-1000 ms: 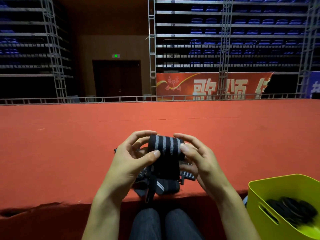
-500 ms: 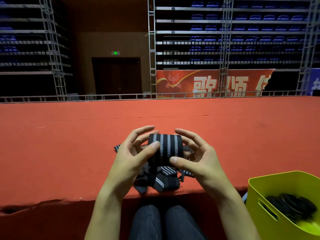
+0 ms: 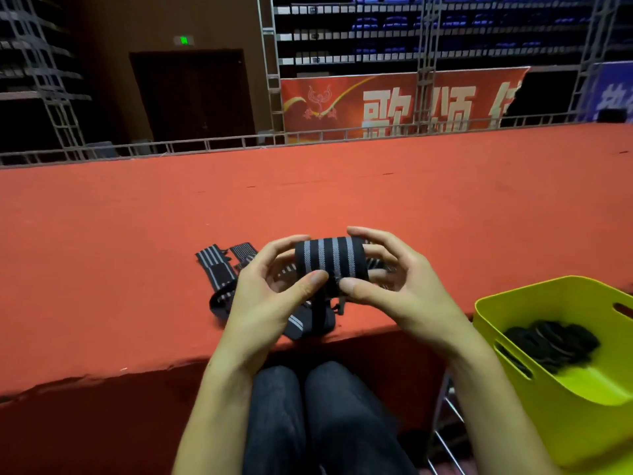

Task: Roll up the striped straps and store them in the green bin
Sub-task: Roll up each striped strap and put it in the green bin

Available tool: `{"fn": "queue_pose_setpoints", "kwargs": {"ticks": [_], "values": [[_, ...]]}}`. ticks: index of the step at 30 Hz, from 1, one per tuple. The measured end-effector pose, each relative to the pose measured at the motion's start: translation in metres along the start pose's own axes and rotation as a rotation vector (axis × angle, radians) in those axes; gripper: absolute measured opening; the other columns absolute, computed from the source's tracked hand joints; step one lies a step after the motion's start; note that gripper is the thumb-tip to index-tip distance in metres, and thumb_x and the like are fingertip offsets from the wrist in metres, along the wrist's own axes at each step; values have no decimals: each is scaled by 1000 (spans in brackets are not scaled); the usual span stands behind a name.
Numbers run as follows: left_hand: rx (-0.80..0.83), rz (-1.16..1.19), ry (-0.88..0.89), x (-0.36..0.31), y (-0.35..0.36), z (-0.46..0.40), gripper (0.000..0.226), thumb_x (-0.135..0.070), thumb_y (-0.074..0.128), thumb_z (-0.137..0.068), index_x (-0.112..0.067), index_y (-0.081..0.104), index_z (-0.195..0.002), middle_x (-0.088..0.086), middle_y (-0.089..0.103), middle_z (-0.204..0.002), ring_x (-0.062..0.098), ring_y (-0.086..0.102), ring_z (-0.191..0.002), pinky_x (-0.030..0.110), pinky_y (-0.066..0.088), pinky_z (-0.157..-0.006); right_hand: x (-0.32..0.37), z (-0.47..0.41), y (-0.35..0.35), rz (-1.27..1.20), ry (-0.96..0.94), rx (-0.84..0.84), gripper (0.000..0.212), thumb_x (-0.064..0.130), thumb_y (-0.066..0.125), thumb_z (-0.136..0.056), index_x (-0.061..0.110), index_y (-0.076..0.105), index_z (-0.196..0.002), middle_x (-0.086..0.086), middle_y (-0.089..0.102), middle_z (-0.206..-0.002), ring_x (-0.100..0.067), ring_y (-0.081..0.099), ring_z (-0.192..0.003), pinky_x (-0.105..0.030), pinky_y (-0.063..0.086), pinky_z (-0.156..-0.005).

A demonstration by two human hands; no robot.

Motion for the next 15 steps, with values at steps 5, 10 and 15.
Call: {"fn": "queue_pose_setpoints", "kwargs": {"ticks": [5,10,15], "values": [[110,58,-51,31,57,-27,46,-3,79,-91,-13,65,-135,3,79,-122,16,76,-115,30,62,-90,-14,2,-56,118,16,-132,62,10,89,-86,35,63,-136,3,75,-120,-19,77,-93,-38,63,-81],[264,103,-111,66,133,-61,47,-10,81,-93,-19,64,-137,6,76,-127,26,75,-116,38,63,-90,-24,10,-129,237,43,-269,62,10,89,-84,38,65,-134,7,72,-121,-15,76,-90,-24,57,-71],[417,158,-152,103,210,-87,48,-5,81,-94,-14,61,-137,11,71,-131,28,74,-119,48,61,-102,-43,21,-203,378,102,-381,68,20,92,-78,40,64,-138,10,70,-127,-18,74,-91,-33,61,-69]]}}
Point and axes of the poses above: each hand's wrist, its own z-axis away from the middle knuckle, its own y-axis out of the palm, x = y × z, the point moved 7 cm from there along -z, towards the middle knuckle
